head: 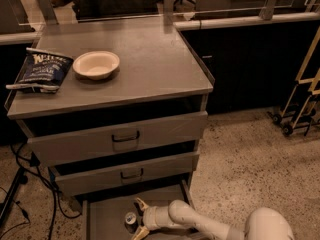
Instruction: Pick redbull can from bottom drawer and place on counter
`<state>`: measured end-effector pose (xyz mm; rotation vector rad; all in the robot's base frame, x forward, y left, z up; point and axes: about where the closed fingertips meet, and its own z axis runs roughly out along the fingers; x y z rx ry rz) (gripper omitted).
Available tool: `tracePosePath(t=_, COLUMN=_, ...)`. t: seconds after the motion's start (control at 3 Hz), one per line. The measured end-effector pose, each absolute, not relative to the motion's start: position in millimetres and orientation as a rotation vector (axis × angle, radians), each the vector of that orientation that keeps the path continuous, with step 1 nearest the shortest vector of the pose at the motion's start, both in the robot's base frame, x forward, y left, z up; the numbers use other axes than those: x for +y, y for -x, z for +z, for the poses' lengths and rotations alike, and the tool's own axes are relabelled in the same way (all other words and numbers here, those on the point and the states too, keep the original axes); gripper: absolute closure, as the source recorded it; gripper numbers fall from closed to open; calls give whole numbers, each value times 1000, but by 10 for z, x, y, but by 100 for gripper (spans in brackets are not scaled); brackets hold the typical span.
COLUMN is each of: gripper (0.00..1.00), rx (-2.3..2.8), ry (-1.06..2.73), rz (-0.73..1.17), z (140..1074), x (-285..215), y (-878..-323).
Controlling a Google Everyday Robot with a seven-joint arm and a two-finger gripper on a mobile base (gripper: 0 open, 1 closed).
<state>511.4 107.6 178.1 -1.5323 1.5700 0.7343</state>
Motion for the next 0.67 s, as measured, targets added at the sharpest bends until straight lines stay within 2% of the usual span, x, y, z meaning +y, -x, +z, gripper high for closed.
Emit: tracePosePath(t=0.67, gripper=0, rx=1571, ry=1493, rz=768, z=1528, x=1200, y=-5079)
